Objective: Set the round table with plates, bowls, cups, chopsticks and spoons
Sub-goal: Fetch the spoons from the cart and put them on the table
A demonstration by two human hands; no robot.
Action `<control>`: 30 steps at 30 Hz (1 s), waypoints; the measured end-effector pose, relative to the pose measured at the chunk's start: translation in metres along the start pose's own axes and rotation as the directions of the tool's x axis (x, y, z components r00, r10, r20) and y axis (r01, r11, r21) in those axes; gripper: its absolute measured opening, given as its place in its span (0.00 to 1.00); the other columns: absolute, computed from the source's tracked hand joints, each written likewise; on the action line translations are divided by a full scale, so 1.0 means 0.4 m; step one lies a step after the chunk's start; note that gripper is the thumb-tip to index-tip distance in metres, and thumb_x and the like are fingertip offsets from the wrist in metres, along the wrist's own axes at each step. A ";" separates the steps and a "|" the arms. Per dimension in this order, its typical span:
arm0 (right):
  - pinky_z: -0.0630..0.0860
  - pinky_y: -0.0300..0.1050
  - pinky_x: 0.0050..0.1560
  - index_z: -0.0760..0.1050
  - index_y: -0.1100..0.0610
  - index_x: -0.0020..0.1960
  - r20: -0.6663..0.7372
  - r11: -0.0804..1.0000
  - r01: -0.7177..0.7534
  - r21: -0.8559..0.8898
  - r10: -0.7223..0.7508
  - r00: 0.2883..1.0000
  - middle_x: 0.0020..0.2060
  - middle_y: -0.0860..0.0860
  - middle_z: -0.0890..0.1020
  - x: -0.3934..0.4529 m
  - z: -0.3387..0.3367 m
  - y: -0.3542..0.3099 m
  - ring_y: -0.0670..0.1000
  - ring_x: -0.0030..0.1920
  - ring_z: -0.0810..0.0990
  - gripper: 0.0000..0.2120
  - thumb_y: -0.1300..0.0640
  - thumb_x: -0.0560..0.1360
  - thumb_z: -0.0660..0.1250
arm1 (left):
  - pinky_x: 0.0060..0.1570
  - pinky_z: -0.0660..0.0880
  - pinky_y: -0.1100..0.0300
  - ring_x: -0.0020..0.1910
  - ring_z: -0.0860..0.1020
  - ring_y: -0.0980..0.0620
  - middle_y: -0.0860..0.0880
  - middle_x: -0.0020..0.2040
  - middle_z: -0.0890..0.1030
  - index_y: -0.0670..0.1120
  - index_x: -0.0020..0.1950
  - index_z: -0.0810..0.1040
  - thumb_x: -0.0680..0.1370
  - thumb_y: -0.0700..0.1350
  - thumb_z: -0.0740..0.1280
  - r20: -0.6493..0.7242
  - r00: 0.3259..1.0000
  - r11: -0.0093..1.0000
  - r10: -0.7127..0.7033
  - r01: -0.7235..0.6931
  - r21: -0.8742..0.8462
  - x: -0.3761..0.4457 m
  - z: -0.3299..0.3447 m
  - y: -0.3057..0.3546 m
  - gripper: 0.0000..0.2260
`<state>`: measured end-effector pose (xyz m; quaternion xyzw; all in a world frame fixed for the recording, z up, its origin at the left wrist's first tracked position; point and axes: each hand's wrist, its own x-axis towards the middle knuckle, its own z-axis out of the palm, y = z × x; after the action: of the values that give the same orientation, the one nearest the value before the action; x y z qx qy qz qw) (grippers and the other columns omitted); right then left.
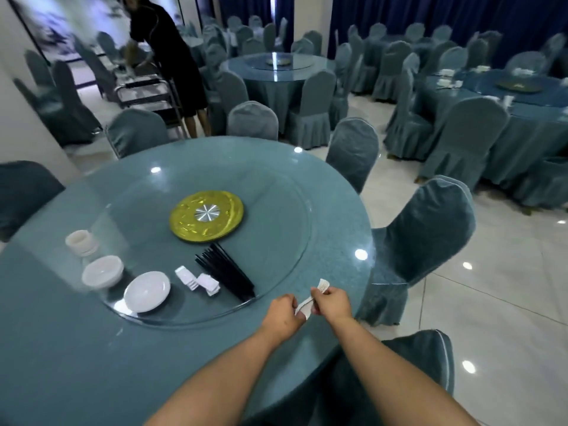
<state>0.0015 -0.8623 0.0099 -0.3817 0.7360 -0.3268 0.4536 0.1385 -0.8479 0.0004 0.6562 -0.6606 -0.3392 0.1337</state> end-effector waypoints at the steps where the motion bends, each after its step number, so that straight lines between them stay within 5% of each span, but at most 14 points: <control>1: 0.80 0.57 0.50 0.78 0.62 0.37 0.015 1.000 0.005 0.004 -0.005 1.000 0.31 0.62 0.83 0.003 0.021 -0.013 0.61 0.37 0.82 0.12 0.55 0.75 0.68 | 0.39 0.69 0.59 0.42 0.76 0.47 0.47 0.42 0.80 0.48 0.44 0.73 0.72 0.48 0.67 -0.013 1.000 1.000 -0.010 0.010 -0.005 0.007 -0.020 -0.014 0.06; 4: 0.79 0.57 0.43 0.76 0.62 0.41 0.075 0.995 0.001 0.098 -0.008 0.997 0.32 0.62 0.80 0.009 0.094 -0.058 0.58 0.33 0.78 0.09 0.58 0.75 0.71 | 0.39 0.68 0.60 0.41 0.77 0.48 0.47 0.42 0.81 0.49 0.43 0.74 0.71 0.46 0.67 -0.048 0.999 1.000 -0.024 0.023 -0.019 0.034 -0.092 -0.075 0.04; 7: 0.75 0.46 0.30 0.70 0.59 0.49 0.164 0.960 -0.067 0.273 0.022 0.986 0.35 0.58 0.79 0.013 0.178 -0.111 0.53 0.31 0.77 0.11 0.60 0.74 0.72 | 0.36 0.67 0.62 0.39 0.75 0.50 0.49 0.41 0.80 0.48 0.43 0.75 0.70 0.46 0.67 -0.021 0.998 0.998 -0.055 0.054 -0.036 0.071 -0.185 -0.166 0.04; 12: 0.75 0.42 0.32 0.71 0.60 0.57 0.326 0.968 -0.077 0.239 -0.006 0.945 0.37 0.59 0.79 0.037 0.317 -0.183 0.51 0.33 0.78 0.15 0.63 0.74 0.72 | 0.37 0.71 0.63 0.40 0.76 0.54 0.51 0.44 0.81 0.49 0.48 0.79 0.69 0.47 0.69 0.136 0.988 0.996 -0.076 0.080 -0.028 0.146 -0.345 -0.336 0.08; 17: 0.80 0.40 0.36 0.76 0.64 0.49 0.469 0.992 -0.093 0.089 0.040 0.882 0.36 0.59 0.79 0.044 0.436 -0.193 0.51 0.34 0.79 0.05 0.67 0.74 0.71 | 0.34 0.76 0.64 0.33 0.80 0.54 0.47 0.40 0.82 0.47 0.47 0.79 0.72 0.40 0.68 0.261 0.957 0.974 -0.123 0.167 -0.152 0.175 -0.440 -0.479 0.05; 24: 0.81 0.44 0.37 0.77 0.64 0.45 0.531 0.994 -0.105 -0.012 0.095 0.842 0.32 0.58 0.80 0.084 0.555 -0.211 0.53 0.33 0.79 0.03 0.67 0.74 0.71 | 0.25 0.69 0.70 0.27 0.76 0.59 0.49 0.35 0.78 0.44 0.47 0.79 0.74 0.38 0.67 0.180 0.958 0.890 -0.223 0.276 -0.362 0.189 -0.490 -0.585 0.04; 30: 0.80 0.42 0.35 0.76 0.64 0.45 0.472 0.971 -0.236 0.047 0.186 0.862 0.32 0.59 0.80 0.154 0.624 -0.220 0.52 0.30 0.78 0.03 0.67 0.75 0.69 | 0.41 0.80 0.57 0.38 0.81 0.49 0.45 0.41 0.80 0.43 0.49 0.78 0.76 0.45 0.70 0.096 0.924 0.787 -0.371 0.367 -0.496 0.232 -0.496 -0.623 0.07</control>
<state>0.2355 -0.9923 -0.0366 -0.3419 0.6255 -0.2118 0.6685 0.4460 -0.9681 -0.0342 0.7154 -0.4072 -0.5174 0.2340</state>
